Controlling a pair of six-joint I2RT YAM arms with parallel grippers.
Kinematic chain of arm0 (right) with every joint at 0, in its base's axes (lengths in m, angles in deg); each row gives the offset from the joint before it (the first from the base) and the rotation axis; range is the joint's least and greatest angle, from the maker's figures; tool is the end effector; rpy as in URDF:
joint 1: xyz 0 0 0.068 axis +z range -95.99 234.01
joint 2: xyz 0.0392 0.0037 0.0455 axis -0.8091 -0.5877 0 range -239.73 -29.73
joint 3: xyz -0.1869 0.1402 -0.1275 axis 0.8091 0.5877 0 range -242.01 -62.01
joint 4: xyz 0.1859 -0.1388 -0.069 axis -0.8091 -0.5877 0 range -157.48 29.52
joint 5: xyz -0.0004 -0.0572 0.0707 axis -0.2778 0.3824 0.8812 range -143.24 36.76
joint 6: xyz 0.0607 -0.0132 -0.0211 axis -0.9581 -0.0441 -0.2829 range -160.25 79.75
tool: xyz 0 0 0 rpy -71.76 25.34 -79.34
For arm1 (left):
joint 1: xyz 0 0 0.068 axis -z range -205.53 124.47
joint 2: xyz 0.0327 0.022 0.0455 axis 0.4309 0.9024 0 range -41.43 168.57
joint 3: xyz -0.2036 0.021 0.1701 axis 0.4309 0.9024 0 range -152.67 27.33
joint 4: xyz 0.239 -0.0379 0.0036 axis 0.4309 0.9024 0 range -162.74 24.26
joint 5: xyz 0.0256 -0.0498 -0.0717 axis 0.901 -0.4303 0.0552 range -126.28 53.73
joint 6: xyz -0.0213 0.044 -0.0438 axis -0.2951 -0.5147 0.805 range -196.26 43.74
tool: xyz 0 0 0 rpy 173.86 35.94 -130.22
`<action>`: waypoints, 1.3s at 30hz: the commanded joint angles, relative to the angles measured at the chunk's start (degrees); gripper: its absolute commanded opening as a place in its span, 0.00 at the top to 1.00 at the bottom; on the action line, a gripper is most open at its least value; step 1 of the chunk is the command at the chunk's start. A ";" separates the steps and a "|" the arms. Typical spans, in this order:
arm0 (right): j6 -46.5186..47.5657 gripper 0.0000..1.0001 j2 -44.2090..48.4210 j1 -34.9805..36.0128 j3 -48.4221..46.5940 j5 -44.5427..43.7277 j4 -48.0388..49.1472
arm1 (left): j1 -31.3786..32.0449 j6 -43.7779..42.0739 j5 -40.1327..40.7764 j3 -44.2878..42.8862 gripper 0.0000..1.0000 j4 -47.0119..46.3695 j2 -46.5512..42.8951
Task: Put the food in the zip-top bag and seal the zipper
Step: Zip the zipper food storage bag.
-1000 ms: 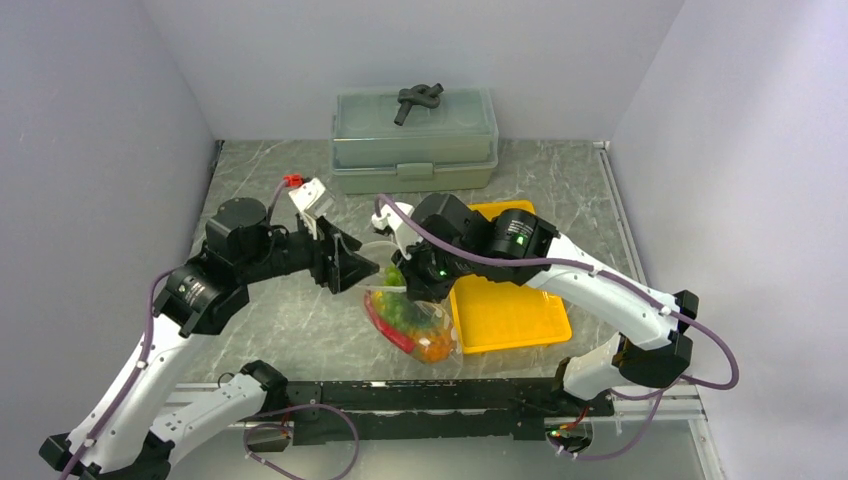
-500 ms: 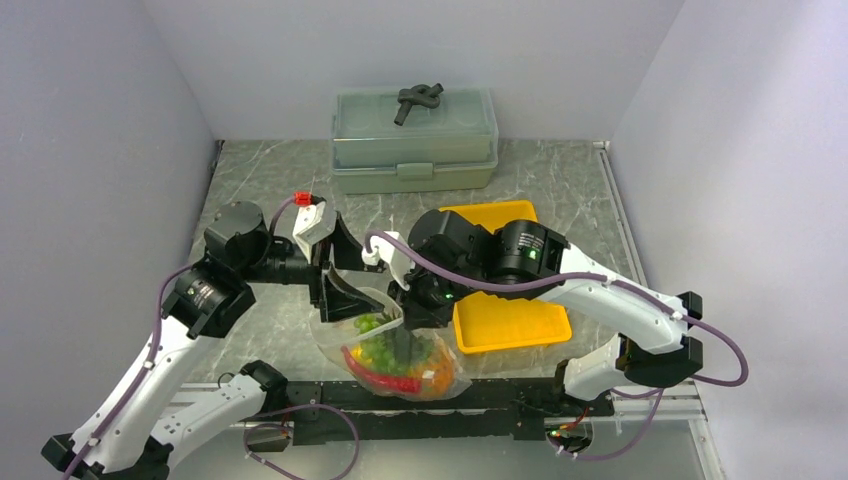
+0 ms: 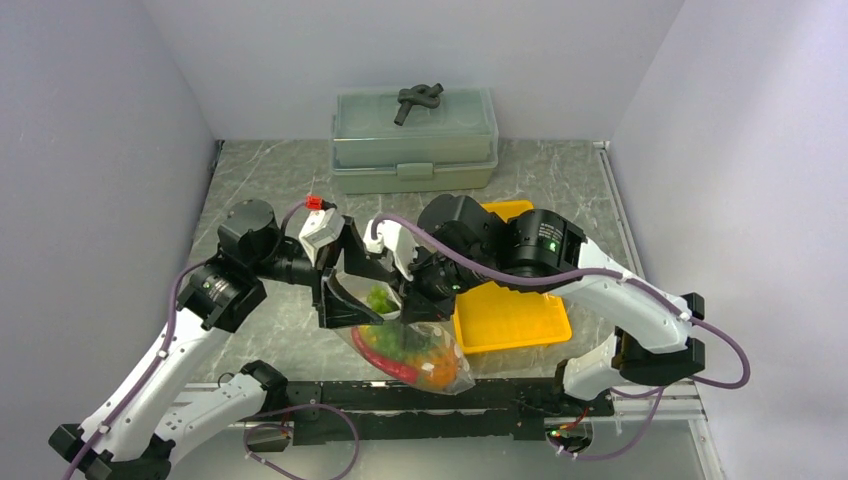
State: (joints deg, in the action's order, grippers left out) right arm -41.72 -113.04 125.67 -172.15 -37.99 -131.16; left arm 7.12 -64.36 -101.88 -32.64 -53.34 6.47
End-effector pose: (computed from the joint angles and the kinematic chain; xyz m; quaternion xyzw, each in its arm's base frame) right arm 0.0665 0.2438 0.4379 -0.5668 0.7162 0.3295 0.2393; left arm 0.1000 -0.1199 0.3976 0.4656 0.5564 -0.5869 0.3595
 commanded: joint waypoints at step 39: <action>-6.36 1.00 -7.20 -2.40 -17.57 -7.53 -4.14 | 0.58 -9.75 7.01 0.22 0.49 10.05 -0.88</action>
State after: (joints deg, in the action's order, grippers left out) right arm -46.36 -121.41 123.70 -186.97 -44.83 -137.63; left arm 7.45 -72.01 -96.15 -32.16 -44.44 5.71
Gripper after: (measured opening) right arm 0.096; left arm 0.560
